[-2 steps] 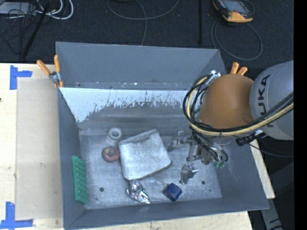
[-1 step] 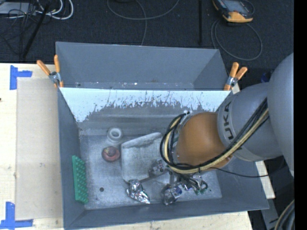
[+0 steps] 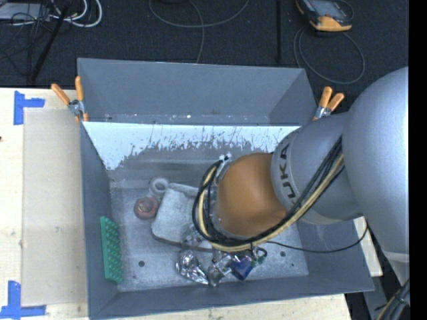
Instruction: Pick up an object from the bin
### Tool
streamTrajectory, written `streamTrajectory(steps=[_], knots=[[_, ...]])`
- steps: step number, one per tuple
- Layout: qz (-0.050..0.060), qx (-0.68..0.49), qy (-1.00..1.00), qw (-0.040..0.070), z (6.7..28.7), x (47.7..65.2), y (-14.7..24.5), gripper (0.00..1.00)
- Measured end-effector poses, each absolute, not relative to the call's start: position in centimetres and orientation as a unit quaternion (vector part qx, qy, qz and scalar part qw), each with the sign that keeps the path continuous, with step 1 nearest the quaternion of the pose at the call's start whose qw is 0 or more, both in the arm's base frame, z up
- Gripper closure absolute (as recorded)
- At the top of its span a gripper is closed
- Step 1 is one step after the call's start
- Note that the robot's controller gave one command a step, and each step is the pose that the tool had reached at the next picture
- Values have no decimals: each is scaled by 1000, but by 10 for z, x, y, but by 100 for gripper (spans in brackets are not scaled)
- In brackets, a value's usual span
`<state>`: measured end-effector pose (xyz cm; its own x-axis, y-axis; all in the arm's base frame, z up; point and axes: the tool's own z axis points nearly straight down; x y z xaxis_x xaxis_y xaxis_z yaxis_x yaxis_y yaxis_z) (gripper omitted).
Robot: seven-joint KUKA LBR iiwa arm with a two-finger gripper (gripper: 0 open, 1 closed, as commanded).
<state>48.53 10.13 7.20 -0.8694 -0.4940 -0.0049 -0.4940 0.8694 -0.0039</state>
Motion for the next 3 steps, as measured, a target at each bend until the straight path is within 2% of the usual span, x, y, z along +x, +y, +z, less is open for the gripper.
streamTrajectory(steps=[1, 2, 3], knots=[[-1, -470, 882, 3, 71, 481, 137, 0], [1, -471, 882, 4, 73, 481, 140, 100], [0, -588, 809, 4, 256, 476, 160, 100]])
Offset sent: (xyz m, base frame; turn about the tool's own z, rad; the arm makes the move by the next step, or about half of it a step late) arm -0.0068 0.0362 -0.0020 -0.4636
